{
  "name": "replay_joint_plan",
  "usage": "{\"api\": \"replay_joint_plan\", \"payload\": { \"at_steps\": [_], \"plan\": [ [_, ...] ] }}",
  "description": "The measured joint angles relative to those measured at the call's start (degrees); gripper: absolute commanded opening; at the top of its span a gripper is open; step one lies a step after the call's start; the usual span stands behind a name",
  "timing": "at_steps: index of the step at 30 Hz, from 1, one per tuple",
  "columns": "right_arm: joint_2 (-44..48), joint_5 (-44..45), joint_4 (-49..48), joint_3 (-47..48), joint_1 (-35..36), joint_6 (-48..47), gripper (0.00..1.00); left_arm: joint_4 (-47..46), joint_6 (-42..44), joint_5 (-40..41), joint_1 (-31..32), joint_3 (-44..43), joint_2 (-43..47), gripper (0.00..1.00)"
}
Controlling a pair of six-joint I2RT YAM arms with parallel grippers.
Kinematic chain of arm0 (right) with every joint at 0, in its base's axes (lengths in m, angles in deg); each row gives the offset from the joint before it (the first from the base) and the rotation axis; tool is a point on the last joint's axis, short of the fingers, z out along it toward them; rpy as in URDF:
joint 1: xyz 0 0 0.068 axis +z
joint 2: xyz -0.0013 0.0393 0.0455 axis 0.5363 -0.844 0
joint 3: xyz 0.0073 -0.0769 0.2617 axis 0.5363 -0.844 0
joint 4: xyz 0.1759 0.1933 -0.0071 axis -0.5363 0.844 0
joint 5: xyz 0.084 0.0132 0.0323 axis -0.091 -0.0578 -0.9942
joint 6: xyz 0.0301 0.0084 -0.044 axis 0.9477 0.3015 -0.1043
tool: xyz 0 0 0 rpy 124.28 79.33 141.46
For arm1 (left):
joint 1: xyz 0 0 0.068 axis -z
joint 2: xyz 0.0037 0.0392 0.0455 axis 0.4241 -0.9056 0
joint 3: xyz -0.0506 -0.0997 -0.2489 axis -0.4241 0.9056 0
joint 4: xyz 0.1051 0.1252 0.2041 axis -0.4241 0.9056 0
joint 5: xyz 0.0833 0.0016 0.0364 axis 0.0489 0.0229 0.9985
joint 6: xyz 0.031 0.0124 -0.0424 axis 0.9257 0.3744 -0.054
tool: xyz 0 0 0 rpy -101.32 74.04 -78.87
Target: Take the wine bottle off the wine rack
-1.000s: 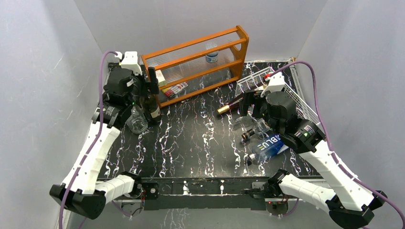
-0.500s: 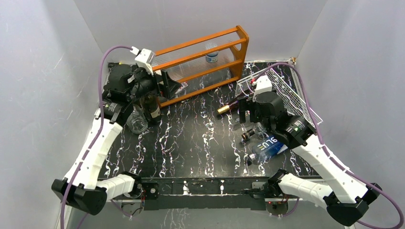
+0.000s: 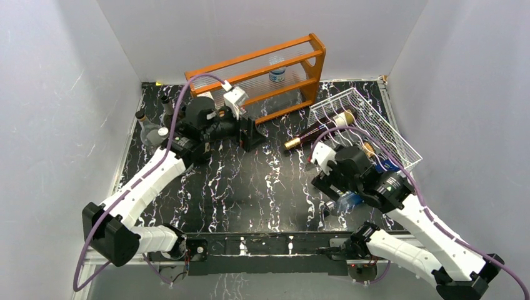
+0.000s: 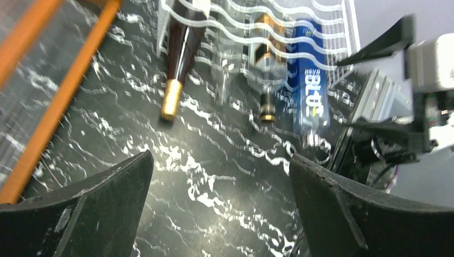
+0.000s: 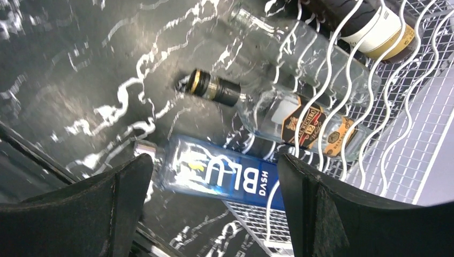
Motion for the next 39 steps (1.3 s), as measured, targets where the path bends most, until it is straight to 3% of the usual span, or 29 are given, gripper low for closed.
{"api": "replay_joint_plan", "payload": {
  "at_steps": [6, 11, 15, 26, 39],
  "plan": [
    [2.6, -1.9, 9.6, -3.9, 0.0, -15.2, 0.98, -2.2, 2.1, 1.2, 1.3, 8.0, 0.2, 0.98],
    [2.2, -3.4, 18.2, -6.1, 0.1, -26.2, 0.98, -4.1, 2.5, 1.4, 1.3, 10.7, 1.4, 0.98],
    [1.6, -2.3, 19.5, -10.3, 0.2, -31.5, 0.98, -5.0, 2.5, 2.0, 1.3, 11.3, 2.7, 0.98],
    [1.7, 3.7, 8.9, -20.2, 0.2, -42.1, 0.98, -6.0, 2.7, 3.4, 1.4, 11.6, 3.3, 0.98],
    [-2.9, 7.5, -4.8, -25.6, 0.2, -49.4, 0.98, -5.9, 2.9, 4.3, 2.4, 11.6, 3.3, 0.98]
  ]
}}
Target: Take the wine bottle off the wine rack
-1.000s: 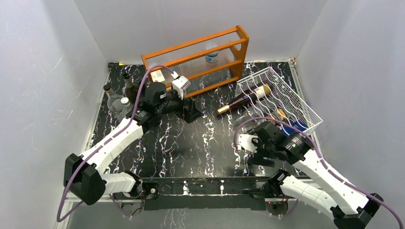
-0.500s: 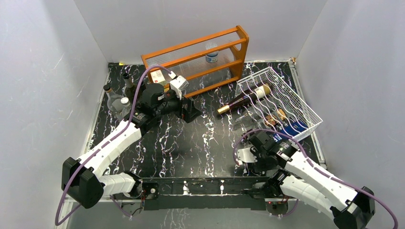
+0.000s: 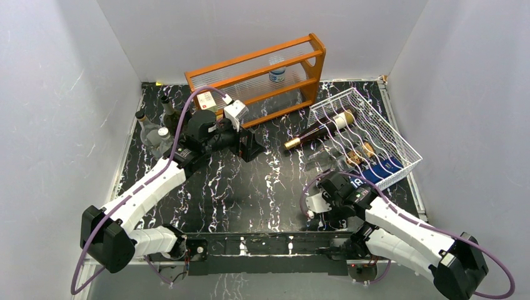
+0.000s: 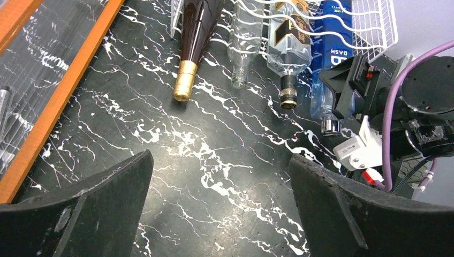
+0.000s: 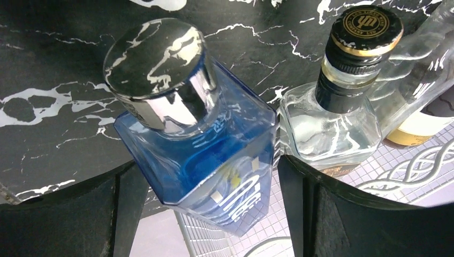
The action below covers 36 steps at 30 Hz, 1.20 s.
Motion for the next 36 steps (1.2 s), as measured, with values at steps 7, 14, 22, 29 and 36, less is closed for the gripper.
{"api": "replay_joint_plan", "payload": {
  "at_steps": [7, 14, 22, 29, 36],
  "plan": [
    [0.2, -0.1, -3.8, -3.5, 0.0, -2.6, 0.98, 0.0, 0.1, 0.1, 0.3, 0.0, 0.0, 0.98],
    [1.8, -1.6, -6.3, -5.8, 0.1, -4.1, 0.76, 0.0, 0.3, 0.6, 0.4, 0.0, 0.0, 0.98],
    [2.6, -5.1, -5.7, -5.0, 0.8, -3.9, 0.60, 0.1, 0.5, 1.1, 0.4, 0.0, 0.0, 0.98],
    [1.5, -15.4, -1.9, 0.1, 3.7, -0.5, 0.47, 0.8, 1.1, 2.2, 0.4, 0.0, 0.0, 0.98],
    [2.8, -25.7, -1.1, 3.3, 4.5, 3.0, 0.43, 1.2, 1.4, 3.2, 0.4, 0.0, -0.1, 0.98]
  ]
}}
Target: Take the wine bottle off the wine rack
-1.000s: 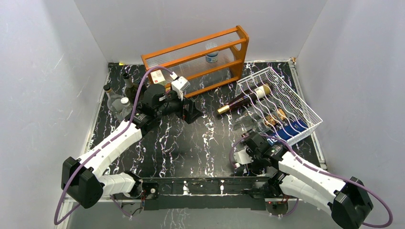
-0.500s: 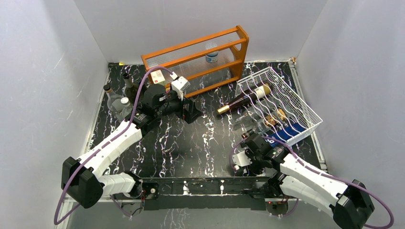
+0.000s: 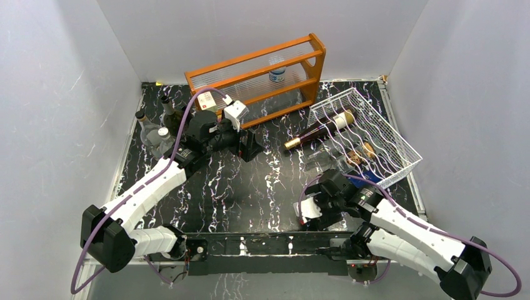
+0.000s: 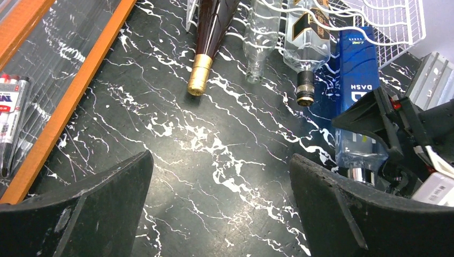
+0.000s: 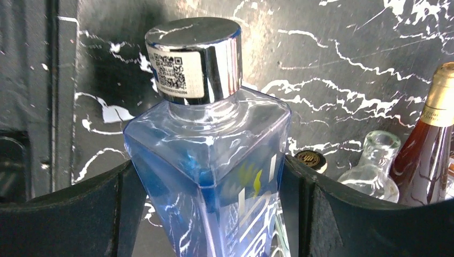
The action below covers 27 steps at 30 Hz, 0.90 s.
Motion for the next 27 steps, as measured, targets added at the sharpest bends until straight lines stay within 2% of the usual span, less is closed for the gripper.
{"api": "replay_joint_plan", "payload": {
  "at_steps": [10, 16, 27],
  "plan": [
    [1.3, -10.3, -3.3, 3.4, 0.1, 6.4, 0.31, 0.1, 0.2, 1.2, 0.0, 0.0, -0.3, 0.98],
    [1.3, -15.5, -6.7, 4.6, 0.5, 10.1, 0.28, 0.2, 0.6, 2.4, 0.0, 0.0, -0.3, 0.98],
    [1.4, -19.1, -23.5, 5.4, 1.8, 23.0, 0.24, 1.7, -2.4, 4.0, 0.0, 0.0, 2.6, 0.98]
  ]
}}
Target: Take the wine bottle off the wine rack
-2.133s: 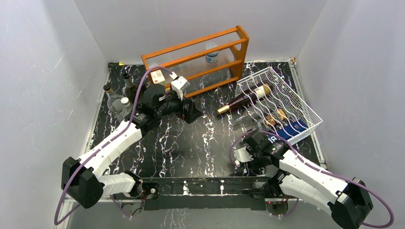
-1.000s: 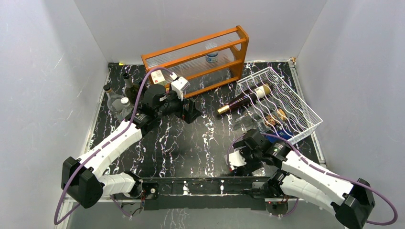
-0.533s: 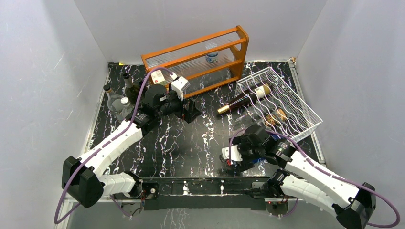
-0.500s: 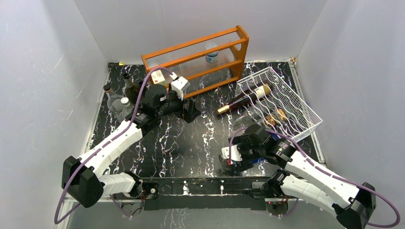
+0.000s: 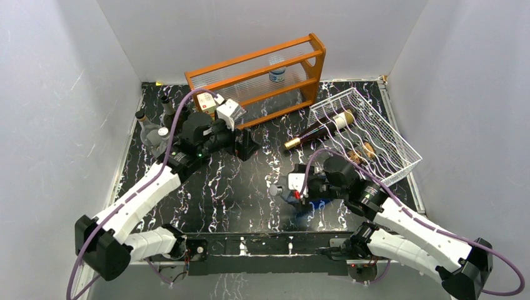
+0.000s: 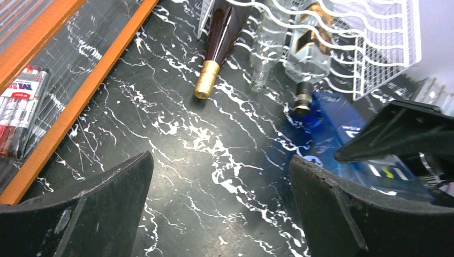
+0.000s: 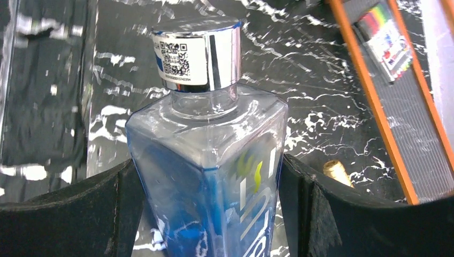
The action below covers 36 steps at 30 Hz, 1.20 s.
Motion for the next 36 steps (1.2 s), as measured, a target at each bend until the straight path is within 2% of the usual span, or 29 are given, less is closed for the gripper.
{"api": "replay_joint_plan", "payload": {
  "at_steps": [10, 15, 19, 22, 26, 28, 30, 33, 36],
  "plan": [
    [-1.6, 3.7, -23.5, -2.2, 0.1, 18.0, 0.22, 7.5, -7.9, -3.2, 0.0, 0.1, 13.7, 0.98],
    [-4.5, 5.6, -32.7, -3.9, 0.1, 22.3, 0.22, 9.0, -14.4, -8.1, 0.7, -2.3, 11.6, 0.98],
    [-5.9, 7.8, -36.6, -4.6, 0.1, 24.6, 0.23, 10.8, -16.3, -7.5, 5.8, -4.3, 8.0, 0.98],
    [-5.9, 9.3, -38.1, -5.2, 0.1, 25.8, 0.24, 14.3, -14.9, -5.0, 12.3, -8.0, 5.7, 0.92],
    [-5.9, 10.3, -39.6, -5.8, 0.1, 26.8, 0.25, 17.5, -11.8, 3.4, 20.0, -13.8, 1.3, 0.80],
    [-5.7, 10.9, -39.6, -5.9, 0.1, 27.1, 0.26, 18.6, -10.8, 7.7, 21.5, -14.9, -0.1, 0.76],
    [-5.6, 11.2, -39.6, -5.9, 0.1, 27.3, 0.26, 19.7, -9.7, 10.7, 22.1, -15.4, -1.0, 0.79],
    [-5.3, 11.5, -39.5, -5.9, 0.1, 27.6, 0.27, 21.1, -7.1, 13.0, 22.4, -15.6, -2.3, 0.92],
    [-5.0, 11.5, -39.4, -5.9, 0.1, 28.1, 0.27, 22.0, -4.4, 13.0, 22.6, -15.7, -3.1, 0.94]
  ]
}}
